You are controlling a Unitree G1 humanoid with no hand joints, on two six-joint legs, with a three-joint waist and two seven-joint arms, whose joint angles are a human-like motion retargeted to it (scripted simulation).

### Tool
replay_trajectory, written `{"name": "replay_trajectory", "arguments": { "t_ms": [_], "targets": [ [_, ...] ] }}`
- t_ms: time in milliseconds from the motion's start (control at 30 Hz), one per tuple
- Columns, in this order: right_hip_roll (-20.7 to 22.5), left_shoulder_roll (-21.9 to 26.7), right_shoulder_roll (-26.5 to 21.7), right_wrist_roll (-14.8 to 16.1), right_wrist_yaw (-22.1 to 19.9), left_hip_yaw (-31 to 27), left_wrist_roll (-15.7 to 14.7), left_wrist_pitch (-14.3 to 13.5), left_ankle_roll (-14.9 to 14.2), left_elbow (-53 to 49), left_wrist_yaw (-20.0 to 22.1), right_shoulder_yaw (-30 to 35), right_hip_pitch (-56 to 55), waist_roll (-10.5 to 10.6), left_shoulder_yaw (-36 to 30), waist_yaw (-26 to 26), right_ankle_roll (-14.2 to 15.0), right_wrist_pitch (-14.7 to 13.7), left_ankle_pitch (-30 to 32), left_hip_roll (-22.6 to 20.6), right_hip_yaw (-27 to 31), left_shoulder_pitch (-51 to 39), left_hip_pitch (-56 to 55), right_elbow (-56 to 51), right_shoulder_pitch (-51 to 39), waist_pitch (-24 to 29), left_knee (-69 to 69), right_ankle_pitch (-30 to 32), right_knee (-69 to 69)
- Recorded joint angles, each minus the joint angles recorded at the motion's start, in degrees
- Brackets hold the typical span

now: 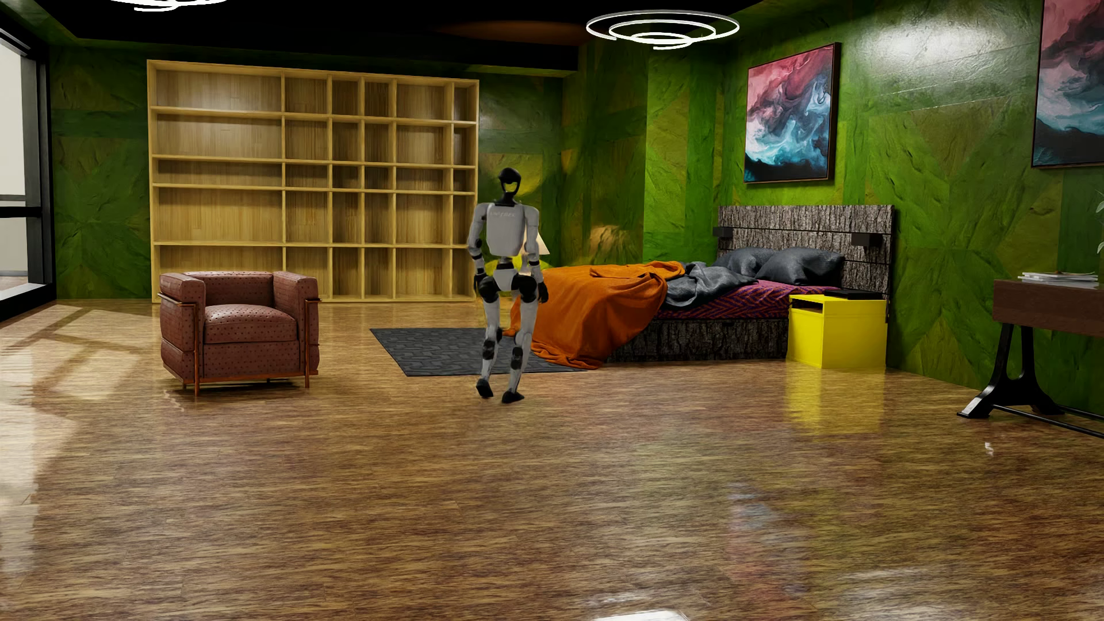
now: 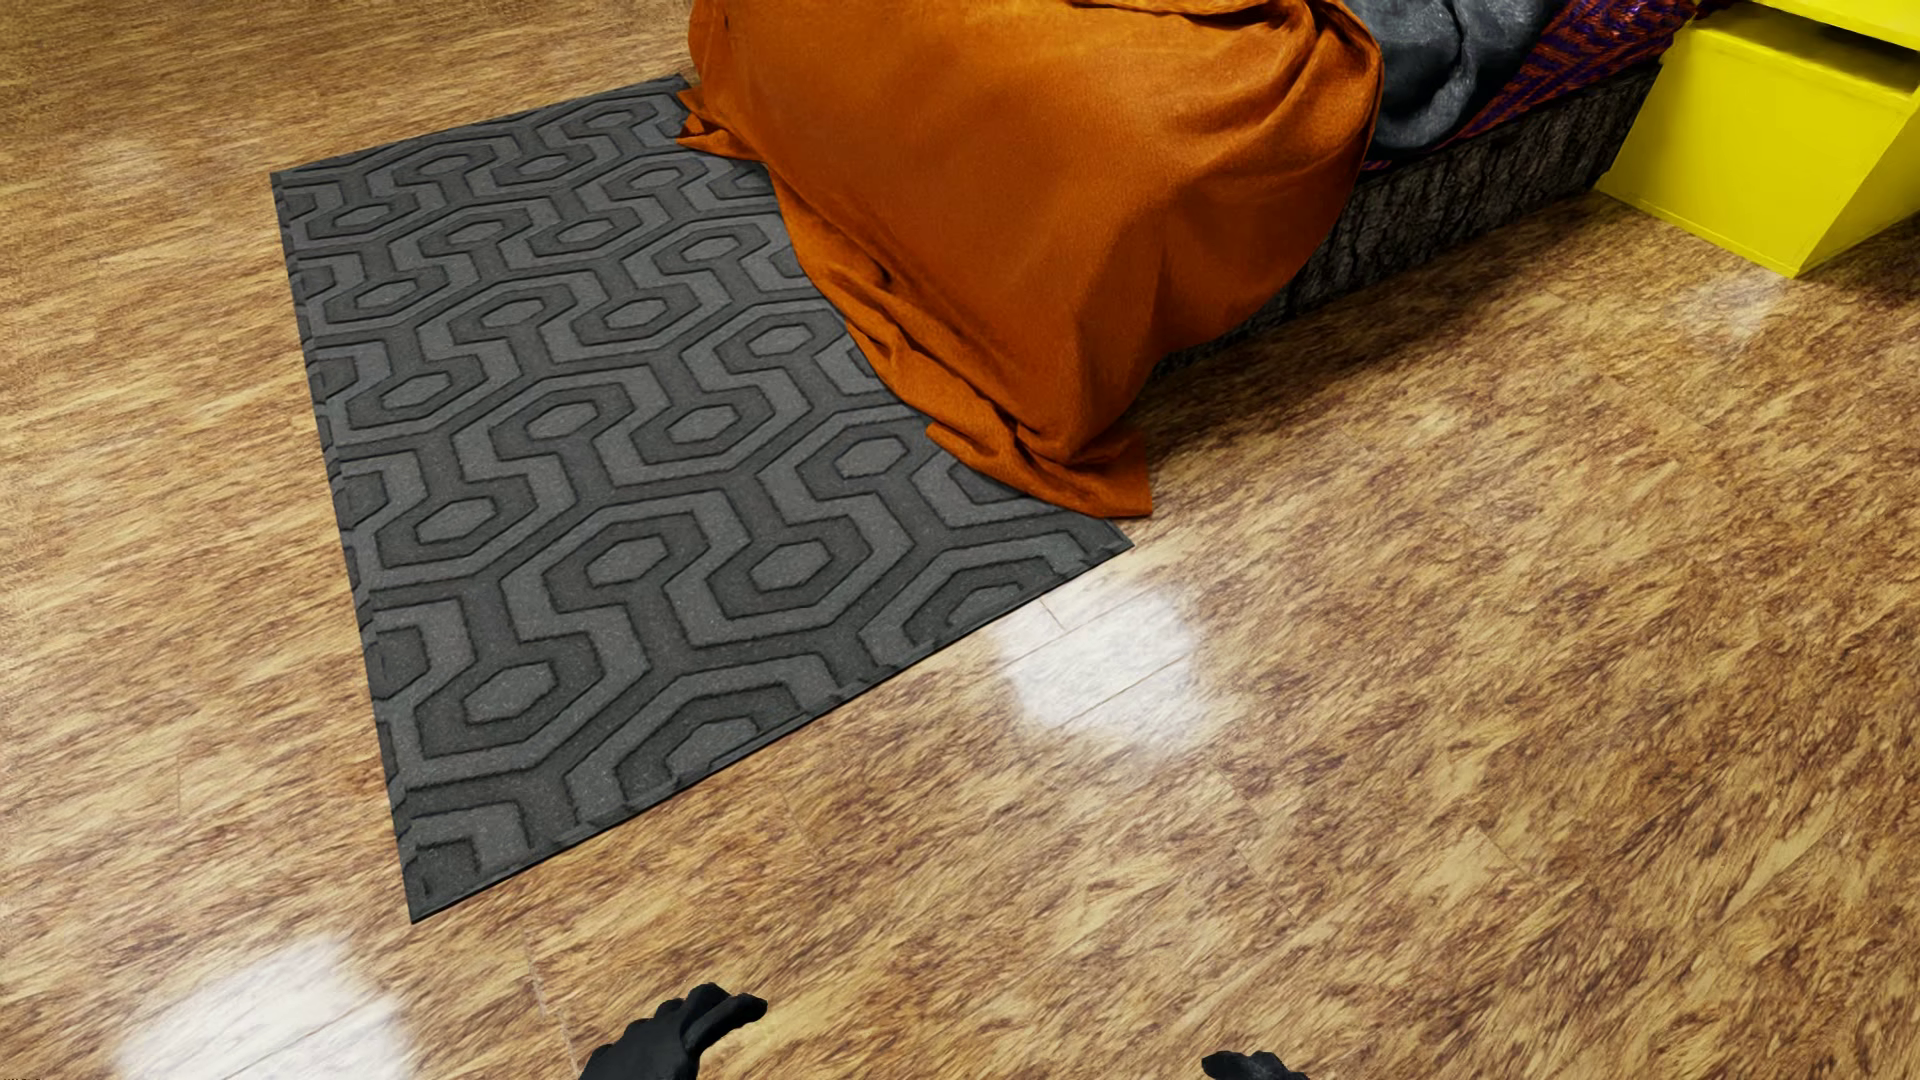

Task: Go to the bed

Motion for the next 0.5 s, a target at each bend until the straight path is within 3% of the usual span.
{"name": "replay_trajectory", "arguments": {
  "t_ms": [67,167,200,267,300,333,367,433,500],
  "targets": [
    [0.9,0.8,-1.2,-0.8,-0.7,-0.5,-0.2,-0.4,1.8,-1.3,0.5,1.2,4.8,-0.4,0.5,2.1,0.0,-1.9,-1.3,-1.6,0.3,1.1,-3.1,-1.5,-2.2,-0.1,-14.7,-1.3,-2.0],
    [2.3,-0.8,-3.2,-0.2,-1.3,1.0,0.6,0.4,1.7,0.4,0.8,3.7,11.6,-1.5,1.0,4.7,0.3,-4.6,4.8,-3.5,1.9,2.9,-4.2,-4.2,-4.1,-1.0,-40.6,-2.3,-6.7],
    [2.7,-2.0,-3.6,0.5,-1.2,0.8,0.6,0.9,1.9,1.9,1.1,4.6,13.5,-1.9,1.5,5.3,0.5,-4.7,5.6,-4.2,2.9,3.5,-4.0,-4.6,-4.9,-1.4,-47.7,-2.5,-7.8],
    [3.1,-4.1,-3.6,1.7,-1.3,-0.6,1.7,2.2,-0.6,6.3,2.1,6.1,17.3,-3.1,2.2,6.3,1.1,-3.6,7.6,-5.5,5.2,5.1,-3.9,-4.4,-6.1,-1.9,-51.9,-3.0,-8.8],
    [2.7,-5.4,-3.5,2.1,-1.1,-1.8,2.5,3.1,3.4,9.3,2.3,6.8,19.2,-3.9,2.4,6.7,1.5,-3.0,11.9,-6.7,6.5,5.8,-3.7,-4.2,-6.0,-2.2,-49.8,-2.0,-8.8],
    [1.8,-6.7,-3.4,2.4,-0.9,-2.3,3.7,3.9,4.9,12.6,2.0,7.4,20.9,-4.9,2.2,7.0,2.4,-2.5,16.4,-7.7,7.5,6.2,-2.4,-4.3,-5.4,-2.4,-48.8,-0.4,-8.3],
    [0.5,-7.8,-3.3,2.8,-0.9,-1.8,5.0,4.4,4.2,15.9,1.5,7.6,22.2,-6.2,2.2,7.2,3.7,-2.2,18.0,-8.6,8.2,6.2,-0.9,-4.7,-4.1,-2.6,-47.7,2.4,-6.9],
    [-2.7,-9.8,-3.1,3.8,0.1,-0.5,5.4,4.7,7.4,19.4,1.5,8.2,21.1,-9.2,4.8,7.2,8.7,-2.0,14.5,-11.3,9.4,6.0,1.5,-5.6,0.2,-2.6,-44.7,12.5,1.0],
    [-6.6,-11.5,-5.1,3.0,5.5,1.7,4.0,2.5,8.9,18.5,3.1,12.0,13.0,-11.7,9.3,7.3,14.3,-3.2,9.5,-13.3,10.8,5.5,3.8,-6.3,3.4,-1.8,-41.6,25.2,19.2]
  ]
}}
